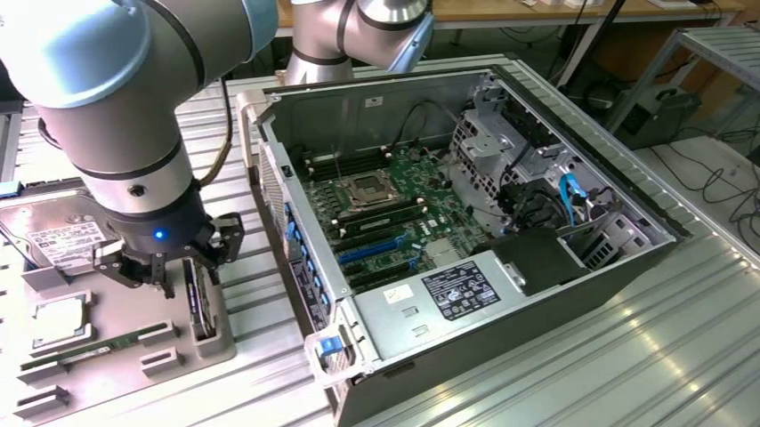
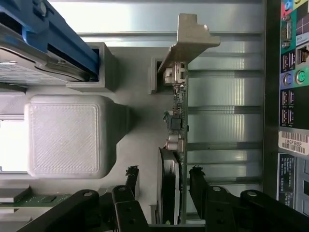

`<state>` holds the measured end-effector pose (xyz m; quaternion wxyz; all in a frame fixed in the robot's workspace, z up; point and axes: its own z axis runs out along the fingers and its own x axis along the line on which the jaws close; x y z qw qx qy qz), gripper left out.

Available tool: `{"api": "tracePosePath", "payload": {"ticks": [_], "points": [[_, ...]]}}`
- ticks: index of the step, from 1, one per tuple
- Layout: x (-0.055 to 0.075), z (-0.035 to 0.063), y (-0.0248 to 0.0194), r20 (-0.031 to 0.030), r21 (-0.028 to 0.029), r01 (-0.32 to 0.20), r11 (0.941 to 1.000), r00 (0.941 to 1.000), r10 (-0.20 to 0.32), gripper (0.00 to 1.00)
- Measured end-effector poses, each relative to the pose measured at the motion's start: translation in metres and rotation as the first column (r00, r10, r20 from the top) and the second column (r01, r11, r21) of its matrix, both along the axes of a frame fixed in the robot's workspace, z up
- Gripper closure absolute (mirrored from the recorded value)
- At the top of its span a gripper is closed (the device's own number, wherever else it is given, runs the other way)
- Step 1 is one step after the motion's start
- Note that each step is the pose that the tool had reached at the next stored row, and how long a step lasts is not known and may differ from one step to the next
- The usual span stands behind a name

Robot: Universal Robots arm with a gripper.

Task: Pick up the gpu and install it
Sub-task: 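Pick up the gpu and move the gpu toward the slot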

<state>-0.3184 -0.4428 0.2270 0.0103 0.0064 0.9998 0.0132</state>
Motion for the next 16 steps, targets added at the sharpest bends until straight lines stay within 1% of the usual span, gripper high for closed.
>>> {"api": "tracePosePath", "payload": {"ticks": [2,6,9,10,16], "points": [[0.0003,-0.0026,0.0015,-0.0003,-0.0009,0.004,1.0000,1.0000,-0.004,0.45],[0.0004,-0.0067,0.0015,-0.0002,-0.0014,0.008,1.0000,1.0000,-0.008,0.45],[0.0003,-0.0072,0.0015,-0.0005,-0.0016,0.008,1.0000,1.0000,-0.008,0.47],[0.0004,-0.0075,0.0015,-0.0003,-0.0015,0.008,1.0000,1.0000,-0.008,0.54],[0.0004,-0.0113,-0.0003,-0.0001,-0.0013,0.008,1.0000,1.0000,-0.008,0.54]]}}
